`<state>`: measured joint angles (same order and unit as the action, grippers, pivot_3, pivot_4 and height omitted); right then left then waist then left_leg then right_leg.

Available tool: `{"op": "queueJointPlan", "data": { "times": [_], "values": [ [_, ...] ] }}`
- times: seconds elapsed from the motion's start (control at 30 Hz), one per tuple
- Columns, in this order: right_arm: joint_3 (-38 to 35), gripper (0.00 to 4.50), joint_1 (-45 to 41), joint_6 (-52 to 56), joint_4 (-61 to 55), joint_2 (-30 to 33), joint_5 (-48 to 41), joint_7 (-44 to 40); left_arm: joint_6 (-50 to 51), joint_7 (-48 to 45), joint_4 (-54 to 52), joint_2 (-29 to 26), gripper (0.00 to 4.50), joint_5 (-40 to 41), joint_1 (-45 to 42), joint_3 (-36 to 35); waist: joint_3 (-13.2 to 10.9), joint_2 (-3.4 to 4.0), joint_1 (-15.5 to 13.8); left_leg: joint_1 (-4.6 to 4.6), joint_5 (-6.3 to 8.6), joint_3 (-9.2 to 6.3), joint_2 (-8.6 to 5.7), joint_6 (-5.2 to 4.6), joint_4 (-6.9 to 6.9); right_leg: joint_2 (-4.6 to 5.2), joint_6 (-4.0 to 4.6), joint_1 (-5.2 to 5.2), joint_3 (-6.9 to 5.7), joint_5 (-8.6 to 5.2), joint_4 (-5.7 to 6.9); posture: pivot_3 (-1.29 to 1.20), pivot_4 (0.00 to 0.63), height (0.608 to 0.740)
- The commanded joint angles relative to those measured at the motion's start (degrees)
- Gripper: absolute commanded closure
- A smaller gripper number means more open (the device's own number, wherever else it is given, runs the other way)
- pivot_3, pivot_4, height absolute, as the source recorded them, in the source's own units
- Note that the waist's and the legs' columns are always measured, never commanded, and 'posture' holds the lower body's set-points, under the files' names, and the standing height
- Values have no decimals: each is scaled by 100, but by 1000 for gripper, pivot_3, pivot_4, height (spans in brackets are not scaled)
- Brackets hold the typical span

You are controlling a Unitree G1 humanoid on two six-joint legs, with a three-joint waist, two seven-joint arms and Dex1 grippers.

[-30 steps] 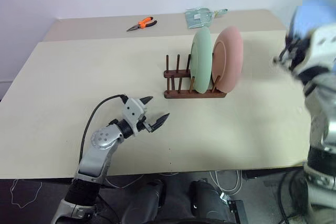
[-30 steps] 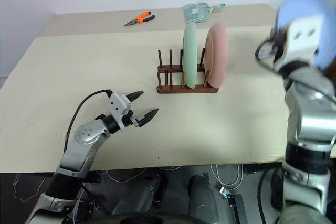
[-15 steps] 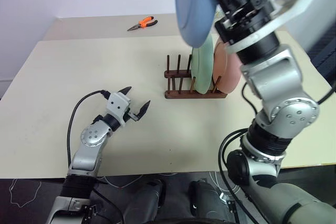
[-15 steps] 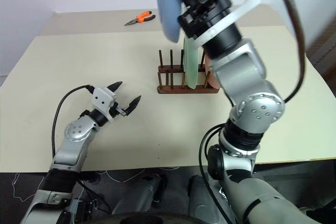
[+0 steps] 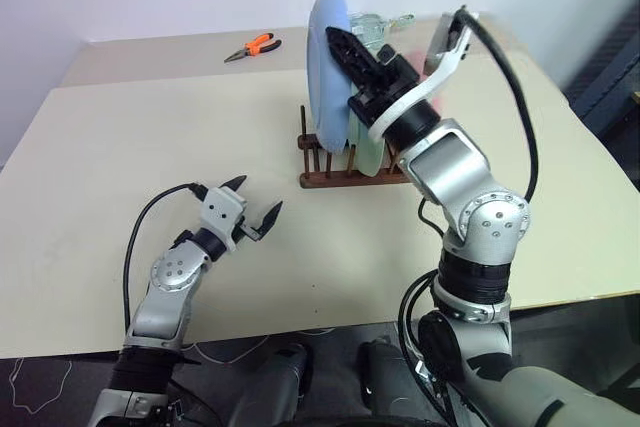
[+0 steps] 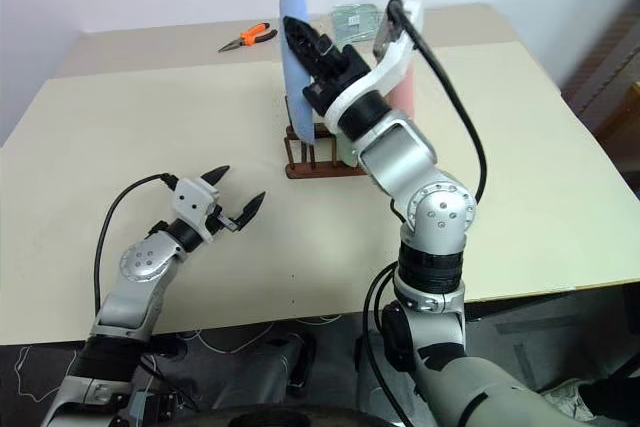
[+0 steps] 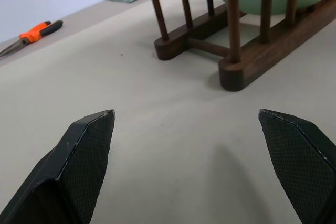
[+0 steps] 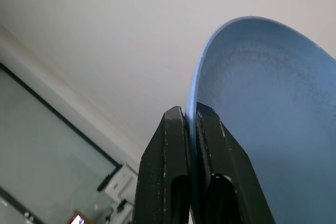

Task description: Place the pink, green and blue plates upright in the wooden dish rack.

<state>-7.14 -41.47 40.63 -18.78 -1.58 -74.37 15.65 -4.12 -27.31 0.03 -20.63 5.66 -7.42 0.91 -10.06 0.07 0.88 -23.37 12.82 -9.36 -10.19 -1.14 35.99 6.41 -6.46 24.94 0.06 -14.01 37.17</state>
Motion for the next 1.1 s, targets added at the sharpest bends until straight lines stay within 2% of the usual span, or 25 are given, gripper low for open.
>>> {"op": "queueJointPlan", "data": {
  "times": [0.03,0.33,0.67,0.77,0.97,1.0,1.1],
  "values": [
    [46,4479,-79,-89,-37,-60,17,-29,-45,-8,-188,-22,0,17,12,-54,0,0,-8,0,0,0,0,0,1,0,0,-1,0,0,0,0,150,740],
    [14,4479,-273,-157,215,-85,126,-146,-53,-29,-156,15,0,2,-7,-1,0,0,-5,0,0,0,0,0,1,0,0,-1,0,0,-1,0,150,740],
    [52,4479,-456,67,1259,-100,641,69,78,-342,-387,-26,0,135,127,137,0,0,-6,0,0,1,0,0,1,-1,0,0,0,0,-1,0,150,740],
    [64,3486,-503,159,1403,-70,843,30,190,-435,-483,-5,0,175,180,155,0,1,-7,0,0,0,0,0,0,-1,0,0,0,0,-2,0,150,740],
    [235,360,-648,200,1330,169,1489,-371,263,-435,-580,12,0,136,252,209,0,1,-7,0,0,0,0,0,0,-1,0,0,0,0,-1,0,150,740],
    [330,72,-709,173,1282,278,1687,-534,269,-434,-584,16,0,131,255,217,0,1,-8,0,0,1,0,0,1,0,0,0,0,0,-2,0,150,740],
    [558,72,-938,50,1120,604,2217,-1050,280,-434,-583,26,0,121,249,238,0,1,-9,0,0,1,0,0,1,0,0,1,-1,0,-1,0,150,740]
  ]
}}
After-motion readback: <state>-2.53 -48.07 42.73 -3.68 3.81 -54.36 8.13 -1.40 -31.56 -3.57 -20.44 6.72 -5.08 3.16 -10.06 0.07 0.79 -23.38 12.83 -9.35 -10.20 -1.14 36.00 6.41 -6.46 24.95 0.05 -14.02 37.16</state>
